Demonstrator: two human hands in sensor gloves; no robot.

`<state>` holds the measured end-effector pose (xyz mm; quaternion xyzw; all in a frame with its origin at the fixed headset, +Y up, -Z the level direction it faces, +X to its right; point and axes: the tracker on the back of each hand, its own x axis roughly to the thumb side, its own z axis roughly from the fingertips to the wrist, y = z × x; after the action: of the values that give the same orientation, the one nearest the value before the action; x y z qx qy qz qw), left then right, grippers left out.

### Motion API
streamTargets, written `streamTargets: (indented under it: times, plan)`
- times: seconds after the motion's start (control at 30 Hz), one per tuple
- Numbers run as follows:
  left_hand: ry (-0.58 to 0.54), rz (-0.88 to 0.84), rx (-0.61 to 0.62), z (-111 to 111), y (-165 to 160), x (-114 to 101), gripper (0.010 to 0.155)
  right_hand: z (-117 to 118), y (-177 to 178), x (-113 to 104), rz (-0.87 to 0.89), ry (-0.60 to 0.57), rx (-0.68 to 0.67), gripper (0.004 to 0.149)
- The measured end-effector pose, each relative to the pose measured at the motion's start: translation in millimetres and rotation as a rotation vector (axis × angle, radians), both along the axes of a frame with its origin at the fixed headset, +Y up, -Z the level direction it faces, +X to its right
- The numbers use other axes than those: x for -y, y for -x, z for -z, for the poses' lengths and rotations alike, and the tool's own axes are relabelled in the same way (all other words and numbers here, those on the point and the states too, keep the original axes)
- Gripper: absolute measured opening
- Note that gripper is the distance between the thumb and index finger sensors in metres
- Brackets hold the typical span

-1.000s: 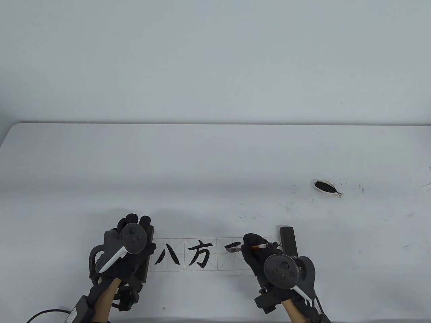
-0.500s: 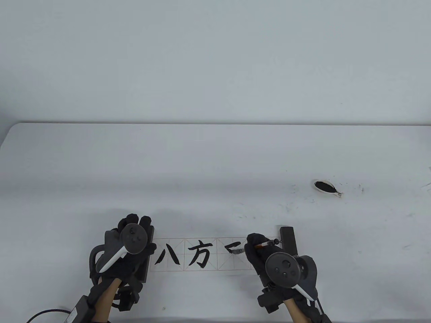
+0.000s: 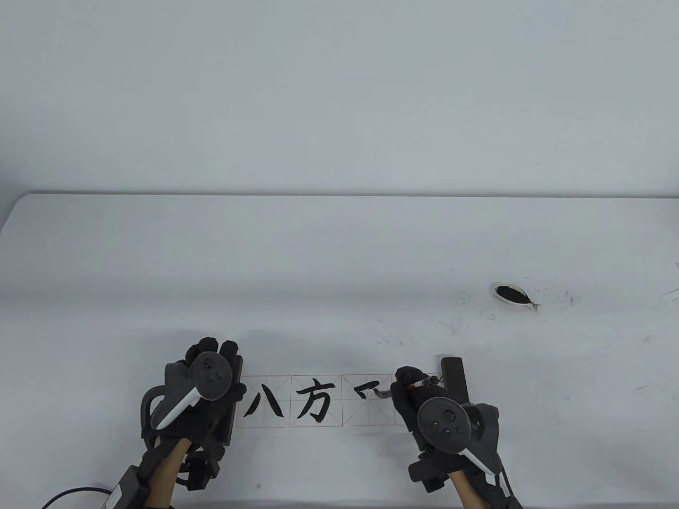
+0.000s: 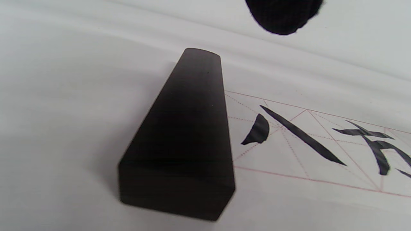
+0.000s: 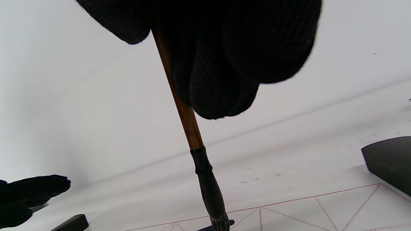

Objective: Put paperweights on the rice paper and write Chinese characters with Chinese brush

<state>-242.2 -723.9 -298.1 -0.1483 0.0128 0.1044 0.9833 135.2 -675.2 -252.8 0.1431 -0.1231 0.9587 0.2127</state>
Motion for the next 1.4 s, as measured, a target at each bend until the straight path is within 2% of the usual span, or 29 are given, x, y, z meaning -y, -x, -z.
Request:
streamTargets:
  times: [0.23,0.33,0.53,0.83,0.9,1.1,1.4]
  plan:
    - [0.000,0.000,0.001,0,1,0,0.082,-1,8,2,0.098,0.025,-0.120,0.043]
    - [-0.002,0.000,0.001,0,1,0,0.082,0,12,5,0.086,0.040,-0.136,0.044]
    - [0.001,0.002,0.002,0,1,1,0.082,1,12,7,0.059,0.063,-0.112,0.044]
    - [0.002,0.000,0.001,0,1,1,0.082,-3,-6,-7,-0.046,-0.005,0.081,0.042]
    - [0.004,0.001,0.001,0,1,1,0.082,-3,-6,-7,-0.046,0.000,0.080,0.042]
    - [0.004,0.002,0.003,1,1,1,0.082,-5,0,-4,0.082,-0.097,0.047,0.044]
    - [0.004,0.005,0.007,1,0,1,0.082,2,13,9,0.007,-0.080,0.032,0.045]
